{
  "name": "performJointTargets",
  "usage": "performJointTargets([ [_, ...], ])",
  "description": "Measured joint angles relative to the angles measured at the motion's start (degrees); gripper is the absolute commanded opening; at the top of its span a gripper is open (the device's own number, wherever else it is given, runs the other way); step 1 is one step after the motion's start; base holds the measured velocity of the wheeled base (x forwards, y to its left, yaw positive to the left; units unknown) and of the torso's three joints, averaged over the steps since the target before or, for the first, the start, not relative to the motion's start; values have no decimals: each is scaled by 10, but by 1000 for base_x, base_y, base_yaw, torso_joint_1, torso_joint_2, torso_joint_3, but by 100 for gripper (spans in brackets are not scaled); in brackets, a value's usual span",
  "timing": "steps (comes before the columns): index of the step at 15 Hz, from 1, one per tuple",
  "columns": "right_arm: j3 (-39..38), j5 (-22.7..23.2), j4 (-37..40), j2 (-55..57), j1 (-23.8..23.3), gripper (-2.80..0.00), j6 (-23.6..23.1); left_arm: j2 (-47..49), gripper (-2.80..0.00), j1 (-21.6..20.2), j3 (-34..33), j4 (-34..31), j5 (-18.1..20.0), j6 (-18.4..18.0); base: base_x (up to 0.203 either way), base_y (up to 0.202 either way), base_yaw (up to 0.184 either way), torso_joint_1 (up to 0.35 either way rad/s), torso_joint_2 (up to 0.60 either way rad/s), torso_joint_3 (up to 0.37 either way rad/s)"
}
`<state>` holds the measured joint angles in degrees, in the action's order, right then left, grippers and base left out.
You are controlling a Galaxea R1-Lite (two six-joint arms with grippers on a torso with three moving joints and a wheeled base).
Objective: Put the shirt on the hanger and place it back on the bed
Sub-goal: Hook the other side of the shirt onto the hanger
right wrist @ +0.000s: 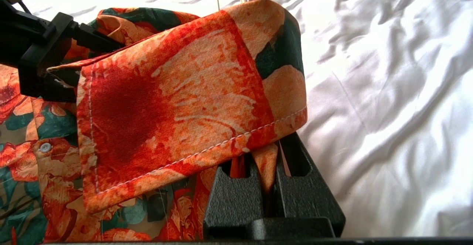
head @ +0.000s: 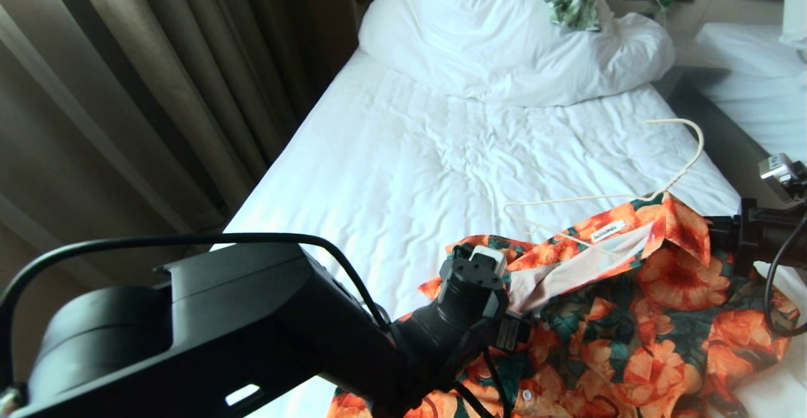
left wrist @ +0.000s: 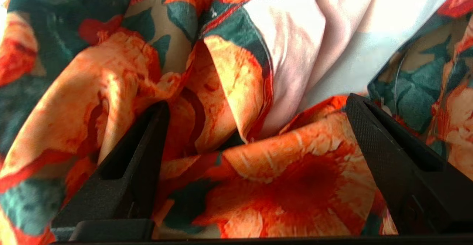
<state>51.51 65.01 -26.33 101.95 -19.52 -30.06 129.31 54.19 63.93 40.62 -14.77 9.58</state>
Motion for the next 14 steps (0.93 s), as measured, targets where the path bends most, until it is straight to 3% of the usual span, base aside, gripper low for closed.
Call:
performJointTargets([
  [2,0,0,0,1,0,-280,0,9,0,0,19,-2,1,0,0,0,0,0,0,0],
  [3,0,-1,0,1,0,-280,0,14,-280,0,29,-3,1,0,0,0,0,0,0,0],
  [9,3,0,0,2,-13,-280,0,40,-280,-1,55,-4,8,0,0,0,0,0,0,0],
  [14,0,4,0,-5,-13,-280,0,8,-280,-9,71,-31,10,1,0,0,0,0,0,0],
])
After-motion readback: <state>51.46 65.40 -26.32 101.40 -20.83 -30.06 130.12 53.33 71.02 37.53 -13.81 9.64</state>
